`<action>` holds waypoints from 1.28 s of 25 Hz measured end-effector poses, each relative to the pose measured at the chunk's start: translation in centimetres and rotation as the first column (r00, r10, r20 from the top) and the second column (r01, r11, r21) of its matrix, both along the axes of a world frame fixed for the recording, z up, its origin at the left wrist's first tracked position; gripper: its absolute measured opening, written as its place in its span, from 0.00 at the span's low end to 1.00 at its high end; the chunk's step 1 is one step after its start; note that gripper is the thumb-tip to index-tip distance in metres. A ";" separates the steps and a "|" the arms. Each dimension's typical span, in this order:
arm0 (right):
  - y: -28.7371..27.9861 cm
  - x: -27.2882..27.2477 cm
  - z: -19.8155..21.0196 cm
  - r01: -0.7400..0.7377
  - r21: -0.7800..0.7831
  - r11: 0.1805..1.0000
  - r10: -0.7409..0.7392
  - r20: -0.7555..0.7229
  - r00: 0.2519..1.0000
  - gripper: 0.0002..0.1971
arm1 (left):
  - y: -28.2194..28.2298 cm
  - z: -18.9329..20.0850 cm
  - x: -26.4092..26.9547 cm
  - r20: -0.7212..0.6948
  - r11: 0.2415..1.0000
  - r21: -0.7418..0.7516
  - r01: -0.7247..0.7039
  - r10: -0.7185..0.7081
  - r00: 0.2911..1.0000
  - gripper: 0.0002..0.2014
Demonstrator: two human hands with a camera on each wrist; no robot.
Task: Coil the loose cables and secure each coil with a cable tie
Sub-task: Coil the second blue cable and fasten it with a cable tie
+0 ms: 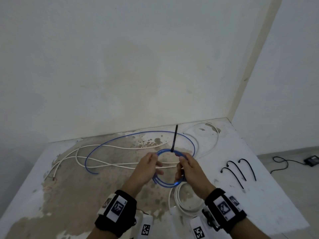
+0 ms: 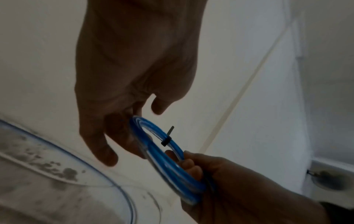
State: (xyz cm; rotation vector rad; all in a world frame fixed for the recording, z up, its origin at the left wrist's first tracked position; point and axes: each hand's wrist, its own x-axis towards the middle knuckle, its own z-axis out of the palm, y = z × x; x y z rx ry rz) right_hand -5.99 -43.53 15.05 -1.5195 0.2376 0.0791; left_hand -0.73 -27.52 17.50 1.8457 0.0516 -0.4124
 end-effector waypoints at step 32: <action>-8.2 -7.5 -17.7 -0.246 -0.931 0.268 0.421 -0.117 0.899 0.21 | -11.9 -17.4 12.5 0.097 0.697 0.574 0.430 -0.579 0.809 0.15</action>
